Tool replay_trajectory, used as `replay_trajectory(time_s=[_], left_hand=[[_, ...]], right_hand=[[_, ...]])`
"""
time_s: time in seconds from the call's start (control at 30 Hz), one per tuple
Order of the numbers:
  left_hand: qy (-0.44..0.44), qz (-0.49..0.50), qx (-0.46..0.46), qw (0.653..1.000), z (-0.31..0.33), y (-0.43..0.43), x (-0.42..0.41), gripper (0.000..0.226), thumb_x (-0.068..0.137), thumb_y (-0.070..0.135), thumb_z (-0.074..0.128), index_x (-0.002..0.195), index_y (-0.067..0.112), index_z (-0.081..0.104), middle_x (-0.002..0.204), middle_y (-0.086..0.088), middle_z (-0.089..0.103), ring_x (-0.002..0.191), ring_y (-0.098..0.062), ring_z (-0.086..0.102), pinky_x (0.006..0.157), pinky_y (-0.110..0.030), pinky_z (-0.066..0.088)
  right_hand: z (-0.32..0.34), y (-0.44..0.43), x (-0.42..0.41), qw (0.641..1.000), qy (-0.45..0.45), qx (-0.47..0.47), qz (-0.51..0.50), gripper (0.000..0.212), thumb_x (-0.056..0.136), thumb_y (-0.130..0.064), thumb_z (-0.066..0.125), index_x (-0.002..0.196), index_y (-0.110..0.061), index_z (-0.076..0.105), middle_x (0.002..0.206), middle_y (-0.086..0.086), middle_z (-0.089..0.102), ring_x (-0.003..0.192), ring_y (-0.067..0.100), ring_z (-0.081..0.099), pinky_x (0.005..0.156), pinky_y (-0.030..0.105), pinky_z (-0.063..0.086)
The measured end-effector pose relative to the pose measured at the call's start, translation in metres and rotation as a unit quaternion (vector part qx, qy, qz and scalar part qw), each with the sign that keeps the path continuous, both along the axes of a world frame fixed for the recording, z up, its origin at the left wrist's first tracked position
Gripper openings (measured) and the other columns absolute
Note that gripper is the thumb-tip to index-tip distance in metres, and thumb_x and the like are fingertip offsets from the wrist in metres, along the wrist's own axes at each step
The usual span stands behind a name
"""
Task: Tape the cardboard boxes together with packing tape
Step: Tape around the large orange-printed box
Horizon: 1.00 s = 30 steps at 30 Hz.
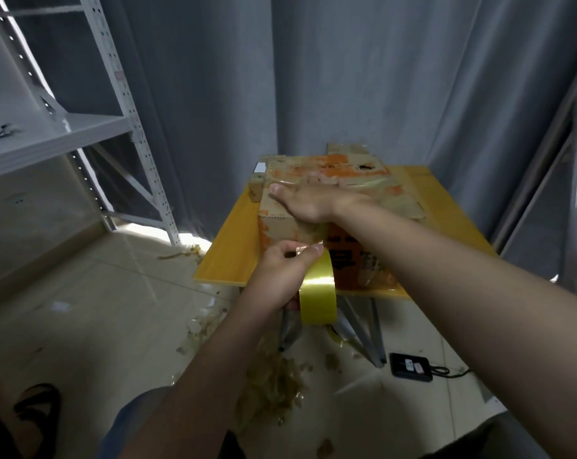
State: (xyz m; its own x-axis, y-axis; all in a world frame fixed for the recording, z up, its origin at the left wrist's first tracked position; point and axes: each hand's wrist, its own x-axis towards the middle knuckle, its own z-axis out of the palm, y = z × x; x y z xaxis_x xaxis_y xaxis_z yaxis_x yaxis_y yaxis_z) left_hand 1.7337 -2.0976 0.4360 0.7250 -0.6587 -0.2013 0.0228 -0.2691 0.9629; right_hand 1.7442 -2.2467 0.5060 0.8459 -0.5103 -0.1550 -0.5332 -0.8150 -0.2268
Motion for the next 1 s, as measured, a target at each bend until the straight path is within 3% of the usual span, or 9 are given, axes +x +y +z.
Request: replay_trajectory(time_s=[0.17, 0.27, 0.4, 0.47, 0.6, 0.73, 0.83, 0.97, 1.0], left_hand=[[-0.047, 0.008, 0.005, 0.999, -0.006, -0.001, 0.002, 0.030, 0.092, 0.061, 0.066, 0.108, 0.037, 0.070, 0.106, 0.003, 0.072, 0.091, -0.020, 0.070, 0.063, -0.033, 0.056], [-0.098, -0.013, 0.065, 0.993, -0.013, -0.001, 0.003, 0.041, 0.094, 0.061, 0.063, 0.105, 0.023, 0.074, 0.099, -0.001, 0.073, 0.086, -0.019, 0.068, 0.083, -0.042, 0.057], [-0.008, -0.053, 0.100, 0.994, -0.024, 0.000, -0.002, 0.061, 0.096, 0.066, 0.057, 0.136, 0.021, 0.065, 0.128, -0.006, 0.067, 0.116, -0.030, 0.065, 0.104, -0.054, 0.051], [0.004, -0.054, 0.079, 0.995, -0.023, 0.001, -0.004, 0.060, 0.096, 0.065, 0.057, 0.138, 0.022, 0.064, 0.133, -0.006, 0.066, 0.121, -0.032, 0.063, 0.107, -0.054, 0.049], [-0.018, -0.055, 0.006, 0.998, -0.035, 0.004, -0.011, 0.026, 0.097, 0.051, 0.066, 0.118, 0.035, 0.065, 0.123, 0.001, 0.069, 0.110, -0.022, 0.068, 0.094, -0.046, 0.057], [0.095, -0.058, -0.086, 0.990, -0.052, 0.010, -0.017, 0.020, 0.104, 0.037, 0.060, 0.124, 0.030, 0.060, 0.096, -0.018, 0.078, 0.080, -0.039, 0.078, 0.062, -0.039, 0.062], [0.092, -0.052, -0.082, 0.991, -0.051, 0.009, -0.014, 0.019, 0.104, 0.039, 0.059, 0.118, 0.027, 0.062, 0.088, -0.018, 0.079, 0.075, -0.039, 0.077, 0.058, -0.037, 0.060], [0.101, -0.066, -0.019, 0.992, -0.058, 0.012, -0.007, 0.030, 0.102, 0.047, 0.061, 0.118, 0.021, 0.059, 0.085, -0.016, 0.079, 0.075, -0.033, 0.079, 0.054, -0.031, 0.059], [0.105, -0.069, -0.009, 0.992, -0.060, 0.012, -0.007, 0.032, 0.101, 0.050, 0.060, 0.117, 0.022, 0.058, 0.084, -0.014, 0.079, 0.074, -0.030, 0.079, 0.054, -0.030, 0.059]], right_hand=[[-0.004, -0.001, 0.004, 1.000, 0.011, -0.008, -0.001, 0.086, 0.095, -0.082, 0.006, 0.166, -0.034, 0.011, 0.173, 0.012, -0.010, 0.159, 0.028, -0.017, 0.122, 0.058, -0.014], [-0.005, -0.001, 0.003, 1.000, 0.016, -0.009, -0.005, 0.089, 0.094, -0.082, 0.006, 0.166, -0.030, 0.009, 0.173, 0.012, -0.010, 0.159, 0.028, -0.017, 0.123, 0.058, -0.015], [-0.003, 0.002, 0.000, 1.000, 0.019, -0.011, -0.008, 0.091, 0.095, -0.082, 0.008, 0.167, -0.027, 0.008, 0.173, 0.011, -0.011, 0.159, 0.027, -0.017, 0.124, 0.057, -0.014], [-0.003, 0.003, -0.001, 1.000, 0.021, -0.008, -0.012, 0.089, 0.094, -0.082, 0.009, 0.166, -0.030, 0.011, 0.173, 0.011, -0.012, 0.159, 0.026, -0.018, 0.125, 0.057, -0.014], [-0.002, 0.004, -0.002, 1.000, 0.013, -0.014, -0.013, 0.090, 0.094, -0.083, 0.010, 0.166, -0.029, 0.012, 0.174, 0.010, -0.008, 0.160, 0.026, -0.015, 0.124, 0.056, -0.013], [-0.002, 0.005, -0.004, 1.000, 0.007, -0.023, -0.010, 0.088, 0.095, -0.082, 0.011, 0.165, -0.029, 0.021, 0.174, 0.011, -0.005, 0.160, 0.027, -0.013, 0.123, 0.059, -0.011], [-0.003, 0.005, -0.004, 1.000, 0.003, -0.028, -0.010, 0.089, 0.095, -0.082, 0.012, 0.165, -0.028, 0.023, 0.174, 0.011, -0.005, 0.160, 0.029, -0.011, 0.123, 0.059, -0.010], [-0.002, 0.005, -0.004, 1.000, 0.003, -0.025, -0.011, 0.090, 0.095, -0.082, 0.013, 0.154, -0.024, 0.048, 0.174, 0.011, -0.002, 0.160, 0.028, -0.011, 0.123, 0.060, -0.010], [-0.002, 0.005, -0.004, 1.000, 0.001, -0.024, -0.012, 0.091, 0.094, -0.083, 0.013, 0.156, -0.025, 0.045, 0.174, 0.011, -0.002, 0.160, 0.028, -0.011, 0.123, 0.060, -0.009]])
